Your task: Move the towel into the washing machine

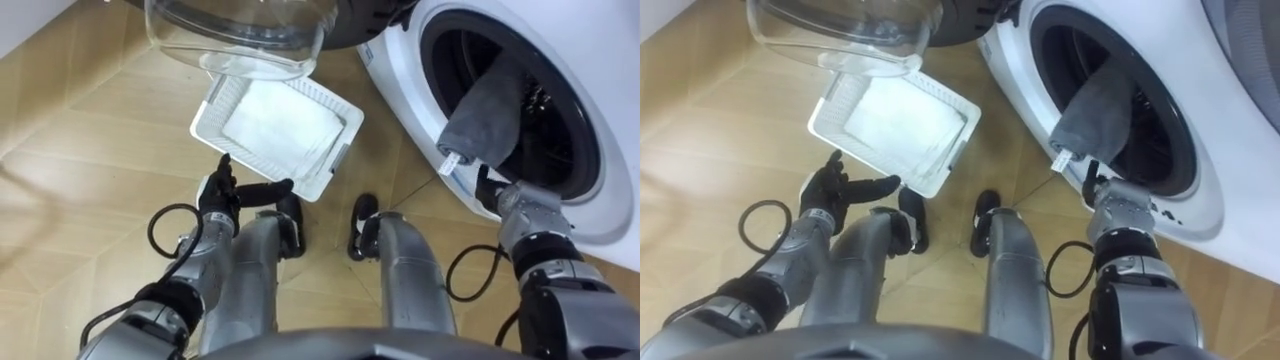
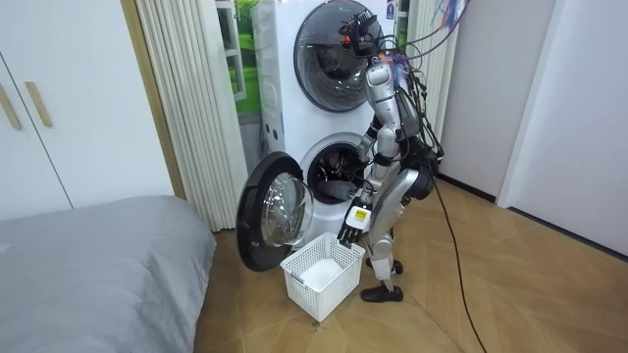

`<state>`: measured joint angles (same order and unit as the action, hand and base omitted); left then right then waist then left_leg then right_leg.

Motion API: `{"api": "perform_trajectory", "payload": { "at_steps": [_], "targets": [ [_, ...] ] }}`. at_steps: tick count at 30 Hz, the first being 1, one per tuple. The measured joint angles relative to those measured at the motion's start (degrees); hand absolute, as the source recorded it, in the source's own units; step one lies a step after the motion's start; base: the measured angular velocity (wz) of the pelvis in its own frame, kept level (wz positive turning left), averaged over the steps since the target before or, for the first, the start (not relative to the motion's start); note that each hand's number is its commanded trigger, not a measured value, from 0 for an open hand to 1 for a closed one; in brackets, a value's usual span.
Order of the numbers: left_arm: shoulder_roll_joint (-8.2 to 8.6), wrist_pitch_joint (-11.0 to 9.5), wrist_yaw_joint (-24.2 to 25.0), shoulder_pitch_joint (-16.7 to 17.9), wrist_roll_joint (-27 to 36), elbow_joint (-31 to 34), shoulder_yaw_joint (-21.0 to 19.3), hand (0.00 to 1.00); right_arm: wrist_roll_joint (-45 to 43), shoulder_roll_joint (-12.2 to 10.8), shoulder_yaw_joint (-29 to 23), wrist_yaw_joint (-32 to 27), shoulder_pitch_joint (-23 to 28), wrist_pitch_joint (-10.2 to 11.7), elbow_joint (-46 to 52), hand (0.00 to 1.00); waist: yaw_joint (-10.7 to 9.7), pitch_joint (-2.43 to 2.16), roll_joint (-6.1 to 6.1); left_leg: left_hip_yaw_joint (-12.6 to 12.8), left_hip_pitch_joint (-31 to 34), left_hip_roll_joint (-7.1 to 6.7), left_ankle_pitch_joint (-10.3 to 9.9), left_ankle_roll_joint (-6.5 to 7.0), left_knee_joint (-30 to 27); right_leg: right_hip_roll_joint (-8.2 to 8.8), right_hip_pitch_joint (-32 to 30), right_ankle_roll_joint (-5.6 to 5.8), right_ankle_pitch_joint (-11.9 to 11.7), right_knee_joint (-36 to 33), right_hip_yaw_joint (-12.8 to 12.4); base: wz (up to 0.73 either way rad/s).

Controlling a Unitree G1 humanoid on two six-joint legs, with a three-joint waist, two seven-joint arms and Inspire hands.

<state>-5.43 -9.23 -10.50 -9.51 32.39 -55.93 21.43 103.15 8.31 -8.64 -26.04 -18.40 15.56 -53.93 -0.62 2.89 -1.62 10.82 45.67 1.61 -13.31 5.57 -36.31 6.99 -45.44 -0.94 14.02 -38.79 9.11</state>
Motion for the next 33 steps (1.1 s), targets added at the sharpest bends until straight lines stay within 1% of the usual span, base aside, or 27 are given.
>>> {"api": "perform_trajectory", "payload": {
  "at_steps": [3, 5, 6, 7, 8, 9, 11, 12, 13, 14, 15, 17, 18, 20, 21, 23, 24, 25, 27, 28, 29, 31, 33],
  "targets": [
    [-0.01, 0.3, 0.2, -0.3, -3.7, -3.3, -0.6, 0.00, -0.4, 0.0, 0.0, 2.4, 0.4, -0.2, -2.3, 0.00, 0.0, 0.05, 0.13, 0.0, -1.4, -0.04, 0.0, -0.02, 0.4, -0.10, 1.4, -0.01, 0.0, 0.4, 0.2, 0.00],
    [-0.14, 0.6, 1.0, -0.2, -9.1, -6.0, -2.6, 0.00, -1.2, 0.0, 0.1, 5.5, 1.4, -0.5, -4.5, 0.00, 1.1, 0.12, 0.34, 0.0, -2.9, -0.04, 0.0, -0.03, 1.0, -0.31, 2.9, 0.00, 0.0, 1.2, 0.1, 0.00],
    [-0.29, 0.6, 1.0, 0.0, -10.3, -6.4, -2.8, 0.00, -1.5, 0.0, 0.2, 6.1, 1.7, -0.7, -5.5, 0.00, 1.2, 0.16, 0.42, 0.0, -3.4, -0.04, 0.0, -0.04, 1.2, -0.33, 3.5, 0.00, 0.0, 1.4, 0.2, 0.00],
    [-0.76, 0.6, 1.1, 0.6, -11.5, -7.3, -2.9, 0.00, -1.5, 0.0, 0.5, 7.4, 2.0, -1.0, -7.8, 0.00, 1.2, 0.17, 0.76, -0.1, -4.6, -0.10, 0.0, -0.14, 1.9, -0.37, 4.8, 0.08, -0.1, 2.2, 0.4, 0.06],
    [-1.14, 0.6, 1.1, 1.1, -12.4, -8.5, -3.5, 0.00, -1.8, -0.1, 0.5, 8.1, 2.7, -1.5, -9.1, 0.00, 1.4, 0.10, 1.14, -0.3, -5.6, -0.24, 0.2, -0.24, 2.9, -0.34, 5.9, 0.20, -0.3, 3.3, 0.6, 0.05],
    [-1.38, 0.6, 1.1, 1.4, -12.9, -8.9, -3.7, 0.00, -2.2, -0.1, 0.5, 8.5, 3.0, -1.8, -9.5, 0.00, 1.7, 0.13, 1.37, -0.3, -6.1, -0.23, 0.3, -0.25, 3.2, -0.34, 6.4, 0.21, -0.4, 3.8, 0.6, 0.00],
    [-2.79, 0.7, 1.2, 3.4, -14.6, -9.7, -4.6, 0.00, -4.5, 0.3, 0.9, 10.9, 5.3, -3.1, -12.7, 0.00, 2.1, -0.12, 1.98, -0.4, -8.2, -0.58, 0.6, -0.35, 5.0, -0.44, 8.4, 0.41, -0.7, 5.4, 0.8, 0.00],
    [-3.18, 0.7, 1.2, 3.7, -14.6, -10.1, -4.7, 0.00, -5.1, 0.5, 1.3, 11.6, 5.9, -3.3, -13.5, 0.00, 2.2, -0.20, 2.07, -0.3, -8.7, -0.64, 0.6, -0.34, 5.4, -0.55, 8.9, 0.44, -0.7, 5.7, 0.7, 0.00],
    [-3.73, 0.6, 1.1, 4.3, -14.7, -11.1, -5.8, 0.00, -6.7, 0.6, 2.0, 12.7, 7.1, -3.6, -15.1, 0.00, 2.7, -0.28, 2.20, -0.2, -9.8, -0.61, 0.7, -0.41, 6.4, -0.96, 10.0, 0.63, -0.9, 6.8, 0.5, -0.05],
    [-4.17, 0.5, 1.1, 5.0, -15.2, -12.4, -7.7, 0.00, -8.7, 0.5, 2.7, 13.9, 8.4, -4.3, -16.6, 0.00, 2.7, -0.30, 2.23, -0.2, -11.4, -0.66, 0.8, -0.60, 7.6, -1.10, 11.6, 0.69, -1.1, 8.1, 0.6, -0.05],
    [-4.41, 0.6, 1.1, 5.3, -15.2, -13.0, -8.4, 0.00, -10.0, 0.4, 2.8, 14.5, 8.9, -4.7, -17.5, 0.00, 2.6, -0.35, 2.21, -0.2, -12.3, -0.75, 0.9, -0.69, 8.2, -1.09, 12.5, 0.69, -1.1, 8.6, 0.8, 0.00],
    [-5.28, 1.0, 1.0, 7.1, -15.2, -14.9, -11.9, 0.00, -14.6, 0.5, 2.7, 17.0, 10.6, -6.3, -21.0, 0.00, 2.4, -0.64, 2.24, -0.3, -15.4, -1.02, 1.1, -0.93, 10.3, -1.10, 15.5, 0.72, -1.1, 10.6, 1.2, 0.00],
    [-5.43, 1.3, 1.0, 7.5, -15.2, -15.1, -12.7, 0.00, -16.0, 0.6, 2.8, 17.7, 10.9, -6.8, -22.2, 0.00, 2.4, -0.73, 2.23, -0.3, -16.2, -1.10, 1.1, -1.01, 10.8, -1.13, 16.2, 0.74, -1.1, 11.2, 1.2, 0.00],
    [-6.00, 1.9, 1.2, 9.1, -15.2, -15.1, -14.1, 0.00, -19.4, 0.8, 3.6, 20.5, 12.5, -8.3, -24.9, 0.00, 2.5, -1.06, 2.14, -0.7, -19.0, -1.30, 1.3, -1.32, 12.6, -1.22, 19.4, 0.81, -1.2, 13.1, 2.1, 0.09],
    [-6.01, 1.9, 1.2, 9.5, -15.2, -15.1, -14.6, 0.00, -20.1, 0.8, 3.8, 21.3, 12.8, -8.9, -25.3, 0.00, 2.6, -1.20, 1.99, -0.7, -19.8, -1.37, 1.4, -1.41, 13.2, -1.26, 20.1, 0.83, -1.2, 13.5, 2.2, 0.05],
    [-5.96, 2.9, 1.3, 11.2, -15.1, -15.0, -15.3, 0.00, -22.9, 0.8, 4.0, 23.6, 13.0, -10.6, -26.6, 0.00, 2.6, -1.47, 1.91, -0.8, -23.6, -1.32, 1.6, -1.69, 15.6, -1.81, 24.4, 1.02, -1.7, 16.5, 2.6, 0.00],
    [-5.93, 3.1, 1.3, 11.6, -15.2, -14.9, -15.8, 0.00, -24.1, 0.8, 4.0, 24.1, 13.3, -11.0, -26.6, 0.00, 2.5, -1.62, 1.91, -0.9, -24.5, -1.30, 1.6, -1.74, 16.1, -1.95, 25.5, 1.05, -1.8, 17.3, 2.8, 0.09],
    [-5.91, 3.3, 1.3, 12.4, -15.2, -14.9, -16.8, 0.00, -26.7, 0.8, 4.1, 25.0, 14.0, -11.7, -26.4, 0.00, 2.4, -1.96, 1.85, -1.3, -26.3, -1.37, 1.7, -1.85, 17.1, -2.04, 27.7, 1.08, -1.9, 18.5, 3.7, 0.17],
    [-5.84, 3.6, 1.5, 13.1, -15.7, -14.9, -18.5, 0.00, -30.7, 0.9, 4.1, 26.4, 14.7, -12.3, -26.4, 0.00, 2.4, -2.19, 1.65, -1.8, -29.4, -1.50, 1.8, -2.08, 18.8, -2.23, 31.2, 1.21, -2.1, 20.9, 4.5, 0.16],
    [-5.69, 3.9, 1.6, 14.1, -16.3, -14.4, -20.0, 0.00, -33.4, 1.0, 4.1, 27.5, 15.4, -12.9, -26.4, 0.00, 2.4, -2.52, 1.62, -2.1, -31.4, -1.52, 1.9, -2.19, 19.9, -2.47, 33.8, 1.31, -2.4, 22.6, 5.4, 0.10],
    [-5.50, 4.2, 1.6, 15.2, -17.4, -13.8, -21.7, 0.00, -35.2, 1.1, 4.1, 28.4, 16.2, -13.3, -26.2, 0.00, 2.3, -2.71, 1.46, -2.2, -33.3, -1.53, 1.8, -2.32, 20.9, -2.81, 35.8, 1.42, -2.6, 24.0, 5.4, 0.08],
    [-5.47, 4.7, 1.6, 16.7, -18.5, -13.0, -23.7, 0.00, -37.9, 1.1, 3.9, 29.3, 17.1, -14.0, -25.8, 0.00, 2.3, -2.83, 1.23, -2.4, -35.5, -1.57, 1.8, -2.51, 22.0, -3.05, 38.2, 1.48, -2.7, 25.2, 5.4, 0.06],
    [-5.32, 5.2, 1.5, 17.1, -18.9, -12.7, -25.0, 0.00, -41.6, 1.1, 3.5, 30.0, 17.6, -14.4, -25.1, 0.00, 2.2, -2.82, 1.25, -2.9, -36.8, -1.70, 1.8, -2.58, 22.4, -3.16, 39.9, 1.56, -2.8, 26.0, 5.6, 0.09]
  ]
}}
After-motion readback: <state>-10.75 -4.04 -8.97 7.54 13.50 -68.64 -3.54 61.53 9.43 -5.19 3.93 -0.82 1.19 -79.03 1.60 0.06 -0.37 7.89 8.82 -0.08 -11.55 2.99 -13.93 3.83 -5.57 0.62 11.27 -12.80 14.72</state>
